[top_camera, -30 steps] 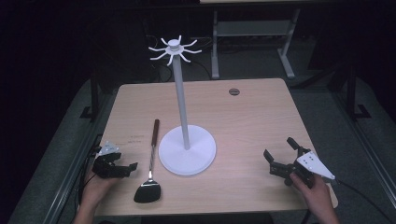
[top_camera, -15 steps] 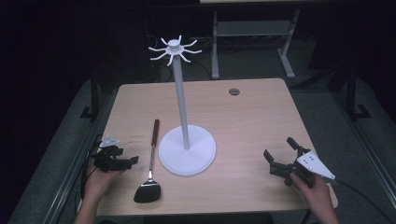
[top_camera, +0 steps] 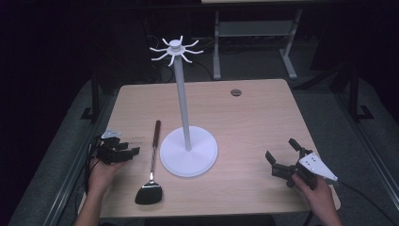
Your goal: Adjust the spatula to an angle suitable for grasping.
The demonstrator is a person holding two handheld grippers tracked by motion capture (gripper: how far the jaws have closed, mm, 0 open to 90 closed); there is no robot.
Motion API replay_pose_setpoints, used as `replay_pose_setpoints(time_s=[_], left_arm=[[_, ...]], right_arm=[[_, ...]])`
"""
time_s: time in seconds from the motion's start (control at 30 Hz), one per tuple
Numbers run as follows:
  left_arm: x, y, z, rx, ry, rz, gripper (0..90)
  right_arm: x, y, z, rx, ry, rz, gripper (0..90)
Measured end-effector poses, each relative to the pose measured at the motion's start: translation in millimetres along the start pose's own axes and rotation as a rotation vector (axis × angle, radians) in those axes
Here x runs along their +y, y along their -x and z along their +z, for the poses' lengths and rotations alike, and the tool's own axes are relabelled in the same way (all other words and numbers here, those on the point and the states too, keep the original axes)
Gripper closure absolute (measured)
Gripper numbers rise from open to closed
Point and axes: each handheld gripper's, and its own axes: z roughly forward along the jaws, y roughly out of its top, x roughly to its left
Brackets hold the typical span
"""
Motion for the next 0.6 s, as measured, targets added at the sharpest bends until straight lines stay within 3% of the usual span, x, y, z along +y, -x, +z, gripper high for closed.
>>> replay_pose_setpoints(time_s=[0.2, 0.23, 0.33, 0.4, 0.47, 0.6], left_arm=[[13.2, 0.7, 9.9, -0.005, -0.01, 0.006, 56.5], [15.7, 0.9, 11.4, 0.002, -0.019, 0.029, 59.2], [22.0, 2.8, 15.6, 0.003, -0.02, 0.044, 67.9], [25.0, 4.7, 18.6, -0.001, -0.012, 0.024, 73.0], [28.6, 3.9, 20.5, 0.005, -0.028, 0.045, 77.6], [35.5, 2.4, 23.5, 0.002, -0.018, 0.028, 86.8]], right_arm=[[0.0, -0.2, 0.0, -0.002, 0.0, 0.001, 0.0], [0.0, -0.2, 0.1, -0.003, 0.0, 0.001, 0.0], [0.0, -0.3, 0.1, -0.002, 0.0, -0.001, 0.0], [0.0, -0.4, 0.1, -0.003, 0.001, 0.0, 0.0], [0.0, 0.3, 0.2, -0.003, 0.001, 0.001, 0.0], [0.0, -0.4, 0.1, -0.003, 0.0, 0.002, 0.0]])
